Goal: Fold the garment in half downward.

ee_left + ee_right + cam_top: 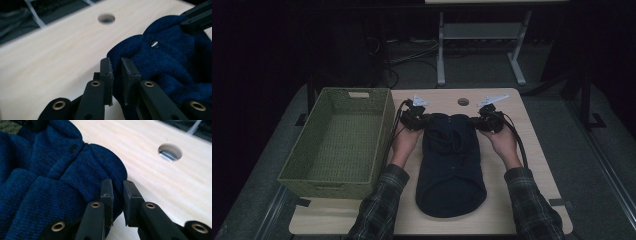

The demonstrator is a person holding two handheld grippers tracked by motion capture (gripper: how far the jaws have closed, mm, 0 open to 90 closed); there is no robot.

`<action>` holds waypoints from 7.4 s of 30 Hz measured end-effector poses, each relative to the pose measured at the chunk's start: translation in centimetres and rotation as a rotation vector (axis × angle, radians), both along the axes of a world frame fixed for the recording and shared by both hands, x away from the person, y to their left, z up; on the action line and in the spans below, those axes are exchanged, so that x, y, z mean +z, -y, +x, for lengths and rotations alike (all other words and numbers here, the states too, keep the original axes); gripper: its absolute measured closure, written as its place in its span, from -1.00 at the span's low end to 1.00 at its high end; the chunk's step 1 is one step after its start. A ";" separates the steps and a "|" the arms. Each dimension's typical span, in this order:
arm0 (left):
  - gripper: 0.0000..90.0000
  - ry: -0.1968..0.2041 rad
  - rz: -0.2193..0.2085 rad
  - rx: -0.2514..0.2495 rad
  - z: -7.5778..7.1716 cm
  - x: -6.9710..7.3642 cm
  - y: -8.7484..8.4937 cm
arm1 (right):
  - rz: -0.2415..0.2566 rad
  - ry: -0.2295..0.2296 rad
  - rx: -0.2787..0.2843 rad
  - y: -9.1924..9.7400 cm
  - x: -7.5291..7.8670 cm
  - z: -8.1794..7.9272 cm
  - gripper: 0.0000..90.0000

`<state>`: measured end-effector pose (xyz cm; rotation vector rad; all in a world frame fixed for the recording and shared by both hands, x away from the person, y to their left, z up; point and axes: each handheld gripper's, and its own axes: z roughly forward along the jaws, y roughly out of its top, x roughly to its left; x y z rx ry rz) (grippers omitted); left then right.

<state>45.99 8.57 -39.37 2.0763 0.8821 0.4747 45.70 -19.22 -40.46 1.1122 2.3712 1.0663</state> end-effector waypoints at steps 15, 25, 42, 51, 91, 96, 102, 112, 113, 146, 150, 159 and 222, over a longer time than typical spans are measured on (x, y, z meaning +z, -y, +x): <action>0.76 0.136 -0.120 -0.046 -3.3 3.2 -1.1 | 0.053 0.170 0.010 0.1 3.8 -2.7 0.77; 0.76 0.155 -0.104 -0.101 -6.6 2.4 -1.4 | 0.050 0.204 0.052 0.4 2.7 -6.3 0.76; 0.76 0.117 -0.148 -0.173 -11.4 2.6 -2.0 | 0.110 0.190 0.100 1.0 2.7 -11.4 0.70; 0.76 0.087 -0.077 -0.212 -14.6 1.7 -2.0 | 0.122 0.111 0.144 1.1 2.1 -14.4 0.69; 0.76 0.003 0.089 -0.171 -14.9 -4.2 -1.2 | -0.001 -0.034 0.100 -0.5 -4.1 -14.4 0.74; 0.55 -0.040 -0.009 -0.163 -14.5 -3.6 -2.0 | 0.000 -0.017 0.102 -0.6 -4.3 -13.9 0.74; 0.30 -0.004 -0.073 -0.151 -14.0 -1.8 -2.5 | -0.002 -0.014 0.101 -0.6 -4.2 -14.0 0.73; 0.56 -0.019 -0.052 -0.133 -12.0 -1.7 -1.9 | 0.085 -0.005 0.105 0.3 -3.4 -14.0 0.33; 0.56 -0.022 -0.051 -0.136 -12.0 -1.7 -1.8 | 0.100 -0.003 0.106 0.5 -3.1 -14.1 0.30; 0.99 -0.079 -0.037 -0.273 -16.3 -1.9 -1.5 | 0.151 -0.014 0.179 1.1 -1.3 -15.3 1.00; 0.99 -0.086 -0.038 -0.297 -17.7 -2.1 -1.2 | 0.150 -0.035 0.191 1.2 -1.8 -16.3 1.00; 0.99 -0.125 0.056 -0.324 -18.3 -4.1 -0.8 | 0.111 -0.105 0.217 0.5 -4.0 -17.7 1.00; 0.91 -0.069 0.203 -0.191 -18.8 -3.6 -3.3 | 0.104 -0.020 0.253 -0.8 -3.1 -19.5 0.38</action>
